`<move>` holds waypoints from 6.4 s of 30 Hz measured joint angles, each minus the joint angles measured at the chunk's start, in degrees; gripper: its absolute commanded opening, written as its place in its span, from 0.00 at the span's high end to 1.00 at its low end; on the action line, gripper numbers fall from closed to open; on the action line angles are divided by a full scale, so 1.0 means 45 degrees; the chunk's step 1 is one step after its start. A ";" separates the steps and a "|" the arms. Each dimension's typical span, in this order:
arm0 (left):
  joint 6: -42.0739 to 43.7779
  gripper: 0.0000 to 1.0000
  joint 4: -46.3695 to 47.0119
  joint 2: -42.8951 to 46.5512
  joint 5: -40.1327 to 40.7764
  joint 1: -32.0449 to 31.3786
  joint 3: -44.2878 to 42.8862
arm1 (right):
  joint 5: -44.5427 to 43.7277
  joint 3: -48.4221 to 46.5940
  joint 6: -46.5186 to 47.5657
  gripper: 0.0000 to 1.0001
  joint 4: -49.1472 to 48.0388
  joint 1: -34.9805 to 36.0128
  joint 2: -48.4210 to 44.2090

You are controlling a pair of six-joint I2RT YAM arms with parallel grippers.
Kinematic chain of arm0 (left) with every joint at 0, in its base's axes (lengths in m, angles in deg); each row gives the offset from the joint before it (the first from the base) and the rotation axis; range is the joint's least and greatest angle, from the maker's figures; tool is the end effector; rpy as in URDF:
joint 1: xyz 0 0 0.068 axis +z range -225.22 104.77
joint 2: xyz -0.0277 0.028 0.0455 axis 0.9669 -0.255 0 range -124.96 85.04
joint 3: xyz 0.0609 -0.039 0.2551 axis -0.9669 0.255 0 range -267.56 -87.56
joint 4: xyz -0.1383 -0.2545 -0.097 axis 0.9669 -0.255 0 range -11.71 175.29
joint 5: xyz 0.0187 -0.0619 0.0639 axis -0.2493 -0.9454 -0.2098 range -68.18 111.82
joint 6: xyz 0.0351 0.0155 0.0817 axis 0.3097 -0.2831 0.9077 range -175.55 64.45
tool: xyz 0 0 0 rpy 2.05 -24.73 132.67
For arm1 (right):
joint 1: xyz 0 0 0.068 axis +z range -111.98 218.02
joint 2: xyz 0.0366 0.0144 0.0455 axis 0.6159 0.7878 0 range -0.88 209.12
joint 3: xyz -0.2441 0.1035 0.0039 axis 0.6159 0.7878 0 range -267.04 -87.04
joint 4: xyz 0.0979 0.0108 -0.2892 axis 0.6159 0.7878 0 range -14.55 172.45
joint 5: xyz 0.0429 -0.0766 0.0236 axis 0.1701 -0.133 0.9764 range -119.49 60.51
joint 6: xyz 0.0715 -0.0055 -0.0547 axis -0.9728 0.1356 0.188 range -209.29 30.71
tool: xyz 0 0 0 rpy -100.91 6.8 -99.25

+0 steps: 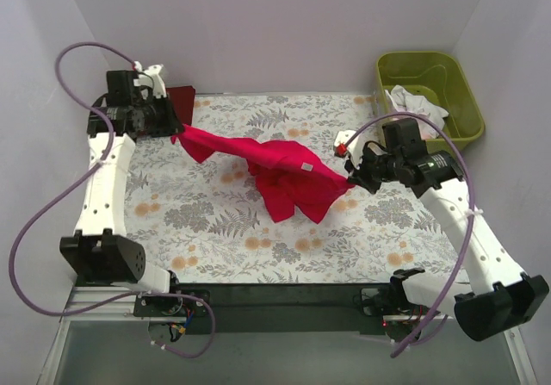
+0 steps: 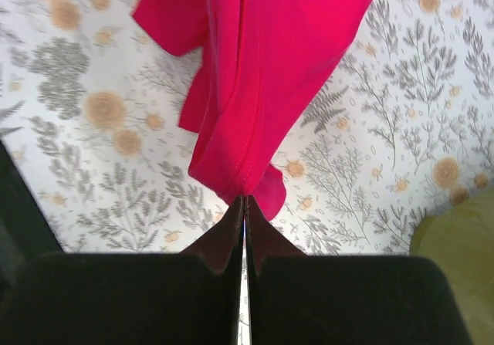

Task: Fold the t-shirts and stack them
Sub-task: Flatten the tshirt out

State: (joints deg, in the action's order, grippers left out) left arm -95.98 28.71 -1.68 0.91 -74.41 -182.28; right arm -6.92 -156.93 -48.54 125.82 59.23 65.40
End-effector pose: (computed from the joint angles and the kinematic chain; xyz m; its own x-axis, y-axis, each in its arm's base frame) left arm 0.3848 -0.0233 0.3570 -0.7152 -0.6160 -0.3301 -0.3167 0.7067 -0.6327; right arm 0.2739 0.1395 0.3180 -0.1365 -0.6996 -0.7014 -0.8821 0.4081 -0.2353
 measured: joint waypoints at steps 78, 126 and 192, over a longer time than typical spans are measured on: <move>0.2215 0.14 -0.0345 -0.1525 -0.0729 -0.0102 0.4473 | -0.0777 -0.6232 -0.0500 0.65 0.0374 0.1802 1.1356; 0.1996 0.16 0.0879 -0.3453 -0.0860 0.0335 0.4216 | -0.3589 -0.8704 -0.3711 0.27 -0.0233 -0.1802 1.4222; 0.7140 0.41 -0.3138 -0.4673 -0.2195 0.1515 -0.0160 | -0.1889 -0.3230 -0.1030 0.99 0.0821 -0.4537 0.9141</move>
State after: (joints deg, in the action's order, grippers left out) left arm -63.85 14.59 -22.70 -8.97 -67.59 -183.00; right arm -15.43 -171.47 -53.17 129.51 38.82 106.54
